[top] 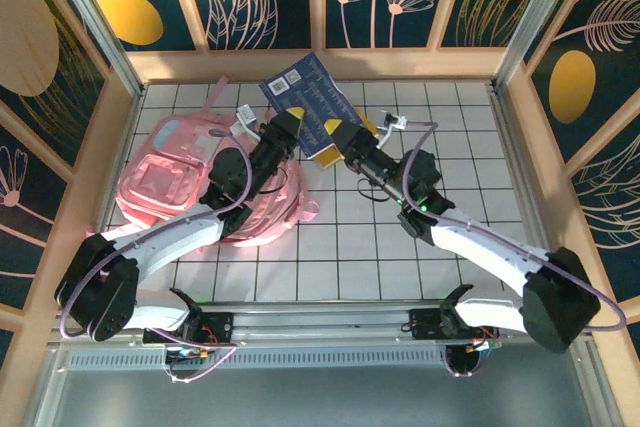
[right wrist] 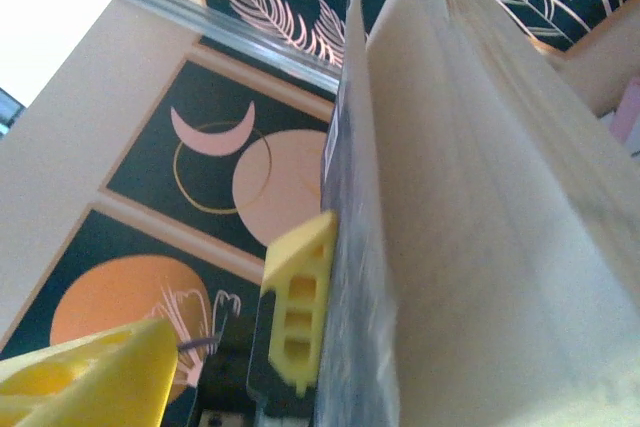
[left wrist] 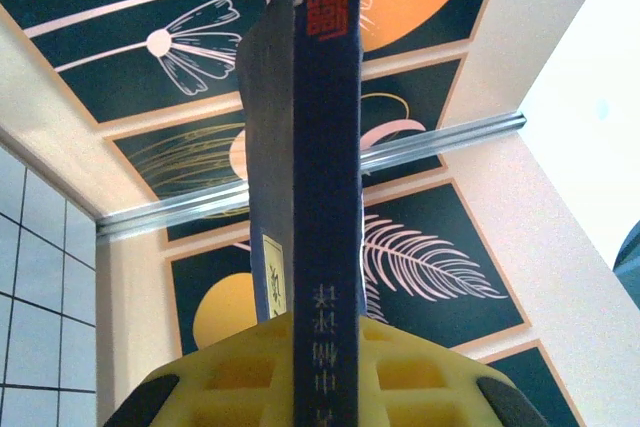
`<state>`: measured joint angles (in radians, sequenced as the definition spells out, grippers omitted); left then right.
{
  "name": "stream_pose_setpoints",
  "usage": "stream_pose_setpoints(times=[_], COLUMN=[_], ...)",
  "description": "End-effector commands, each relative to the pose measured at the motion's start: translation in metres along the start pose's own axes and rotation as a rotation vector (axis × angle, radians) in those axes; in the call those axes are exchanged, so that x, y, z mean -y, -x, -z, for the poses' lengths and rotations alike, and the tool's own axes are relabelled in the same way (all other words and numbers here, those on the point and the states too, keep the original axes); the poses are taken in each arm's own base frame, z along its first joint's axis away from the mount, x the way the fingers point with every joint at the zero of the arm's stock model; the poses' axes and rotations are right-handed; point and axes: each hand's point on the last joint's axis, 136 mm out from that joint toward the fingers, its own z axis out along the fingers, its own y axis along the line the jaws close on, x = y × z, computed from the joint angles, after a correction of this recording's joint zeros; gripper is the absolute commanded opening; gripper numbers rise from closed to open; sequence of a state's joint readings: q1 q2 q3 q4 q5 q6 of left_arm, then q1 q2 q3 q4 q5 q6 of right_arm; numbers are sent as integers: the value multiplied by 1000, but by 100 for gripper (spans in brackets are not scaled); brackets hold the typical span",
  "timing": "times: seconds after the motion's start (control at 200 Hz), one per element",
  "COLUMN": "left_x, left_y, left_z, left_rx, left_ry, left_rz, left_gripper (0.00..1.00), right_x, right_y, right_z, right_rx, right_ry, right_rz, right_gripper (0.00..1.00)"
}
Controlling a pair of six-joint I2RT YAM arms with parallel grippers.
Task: Pack the student bag
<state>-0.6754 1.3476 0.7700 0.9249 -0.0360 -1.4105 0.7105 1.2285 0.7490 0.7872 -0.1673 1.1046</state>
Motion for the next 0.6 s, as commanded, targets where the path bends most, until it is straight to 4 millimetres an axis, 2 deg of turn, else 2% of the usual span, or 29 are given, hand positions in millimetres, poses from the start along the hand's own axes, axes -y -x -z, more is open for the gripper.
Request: stream_pose_setpoints(times=[0.0, 0.145, 0.31, 0.375, 0.4, 0.45, 0.475, 0.526, 0.596], left_x=[39, 36, 29, 25, 25, 24, 22, 18, 10], left_y=[7, 9, 7, 5, 4, 2, 1, 0, -1], left_z=[0, 2, 2, 1, 2, 3, 4, 7, 12], left_rx=[35, 46, 45, 32, 26, 14, 8, -8, -36], left_ry=[-125, -107, -87, -73, -70, -58, -42, 5, 105], left_rz=[35, 22, 18, 5, -8, -51, -79, -148, -274], left_gripper=[0, 0, 0, 0, 11, 38, 47, 59, 68], right_x=[-34, -34, -27, -21, -19, -13, -9, -5, 8], right_y=[22, 27, 29, 29, 30, 32, 33, 35, 40], right_z=[-14, -17, -19, -19, -18, -16, -15, -12, -2], right_rx=[95, 129, 152, 154, 155, 151, 145, 130, 121], right_ry=[117, 131, 87, 53, 42, 5, -20, -55, -146], right_rz=[32, 6, -2, -1, 2, 0, 4, 35, 79], right_gripper=[72, 46, 0, 0, 0, 0, 0, 0, 0])
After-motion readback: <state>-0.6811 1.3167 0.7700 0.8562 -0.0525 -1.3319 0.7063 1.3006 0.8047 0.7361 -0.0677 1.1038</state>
